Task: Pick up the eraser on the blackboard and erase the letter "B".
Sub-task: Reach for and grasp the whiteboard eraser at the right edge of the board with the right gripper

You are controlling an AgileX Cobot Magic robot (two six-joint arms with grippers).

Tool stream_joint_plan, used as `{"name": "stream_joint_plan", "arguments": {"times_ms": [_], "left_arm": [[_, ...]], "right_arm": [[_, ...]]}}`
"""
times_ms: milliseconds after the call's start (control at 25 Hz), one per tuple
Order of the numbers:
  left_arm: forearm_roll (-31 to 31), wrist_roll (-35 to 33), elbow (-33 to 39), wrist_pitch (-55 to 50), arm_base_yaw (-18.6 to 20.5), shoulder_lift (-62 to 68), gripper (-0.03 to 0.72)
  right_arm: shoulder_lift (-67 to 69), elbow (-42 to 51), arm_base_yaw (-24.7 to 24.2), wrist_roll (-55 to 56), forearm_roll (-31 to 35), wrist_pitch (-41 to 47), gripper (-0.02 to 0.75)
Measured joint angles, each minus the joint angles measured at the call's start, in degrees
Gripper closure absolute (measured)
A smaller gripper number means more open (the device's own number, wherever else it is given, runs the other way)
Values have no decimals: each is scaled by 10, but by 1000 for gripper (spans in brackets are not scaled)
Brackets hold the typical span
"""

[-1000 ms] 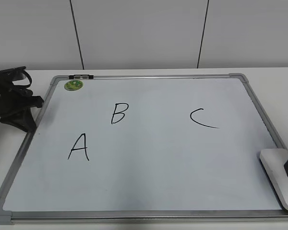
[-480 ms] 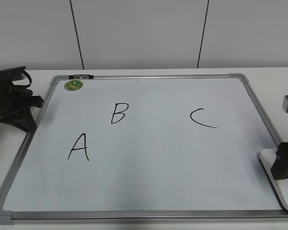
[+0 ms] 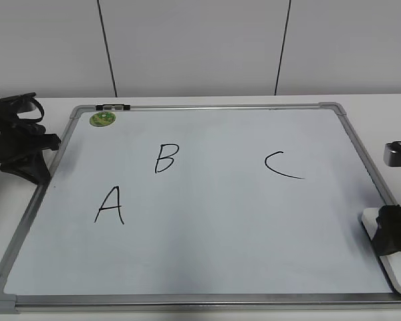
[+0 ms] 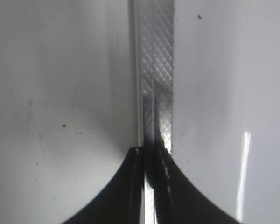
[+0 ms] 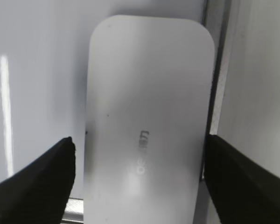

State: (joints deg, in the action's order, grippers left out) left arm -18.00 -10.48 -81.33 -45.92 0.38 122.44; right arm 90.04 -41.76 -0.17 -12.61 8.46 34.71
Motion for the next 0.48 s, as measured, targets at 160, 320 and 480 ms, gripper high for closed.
{"name": "stream_joint_plan", "arguments": {"times_ms": [160, 320, 480], "left_arm": [[0, 0, 0, 0, 0, 0, 648], [0, 0, 0, 0, 0, 0, 648], [0, 0, 0, 0, 0, 0, 648]], "right_arm": [[8, 0, 0, 0, 0, -12, 97], [24, -2, 0, -1, 0, -16, 98], [35, -4, 0, -1, 0, -16, 111]]}}
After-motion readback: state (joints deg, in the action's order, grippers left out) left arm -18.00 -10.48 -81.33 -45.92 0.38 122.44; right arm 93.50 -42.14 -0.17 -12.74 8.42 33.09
